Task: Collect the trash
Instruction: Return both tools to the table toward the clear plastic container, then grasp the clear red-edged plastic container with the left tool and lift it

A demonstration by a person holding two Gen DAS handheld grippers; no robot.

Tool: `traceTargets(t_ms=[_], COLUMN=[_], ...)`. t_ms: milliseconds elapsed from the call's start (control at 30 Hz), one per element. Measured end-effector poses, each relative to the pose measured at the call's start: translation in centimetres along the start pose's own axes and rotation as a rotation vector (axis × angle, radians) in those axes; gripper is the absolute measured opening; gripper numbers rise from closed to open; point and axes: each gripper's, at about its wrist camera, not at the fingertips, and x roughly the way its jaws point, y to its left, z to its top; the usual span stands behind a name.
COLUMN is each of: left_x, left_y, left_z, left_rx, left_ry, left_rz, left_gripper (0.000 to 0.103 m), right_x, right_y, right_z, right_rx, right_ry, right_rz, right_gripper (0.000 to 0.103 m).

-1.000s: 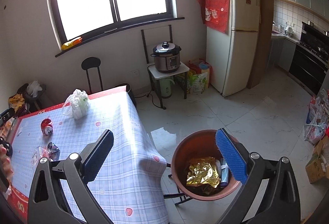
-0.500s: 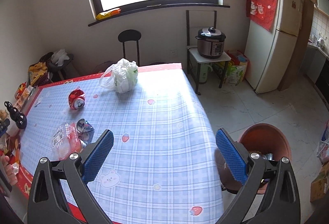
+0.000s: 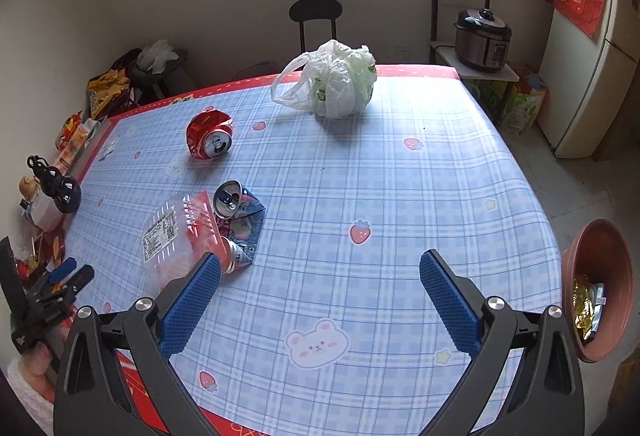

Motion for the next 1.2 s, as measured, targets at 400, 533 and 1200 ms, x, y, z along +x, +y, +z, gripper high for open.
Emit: traceTargets(t_ms=[400, 533, 1200], left_x=[6.2, 7.3, 10.3], left_y=[-9.8, -11.5, -12.7], left_z=[-1.5, -2.3, -1.8], left_rx=[0.496, 0.651, 0.775], left_ry=[-0.040, -0.056, -0.010], left_rz=[0.089, 0.143, 0.233], left_gripper=[0.097, 0.097, 0.081], right_x=[0.4, 0.5, 0.8], right_y=[-2.2, -3.8, -5.2], right_z=[-0.5, -1.3, -1.7], right_rx=[0.103, 0.132, 0.156], right_ry=[0.007, 0.018, 0.030], right_rz=[-0.026, -0.039, -0.032], right_gripper=[0.097, 0.097, 0.097])
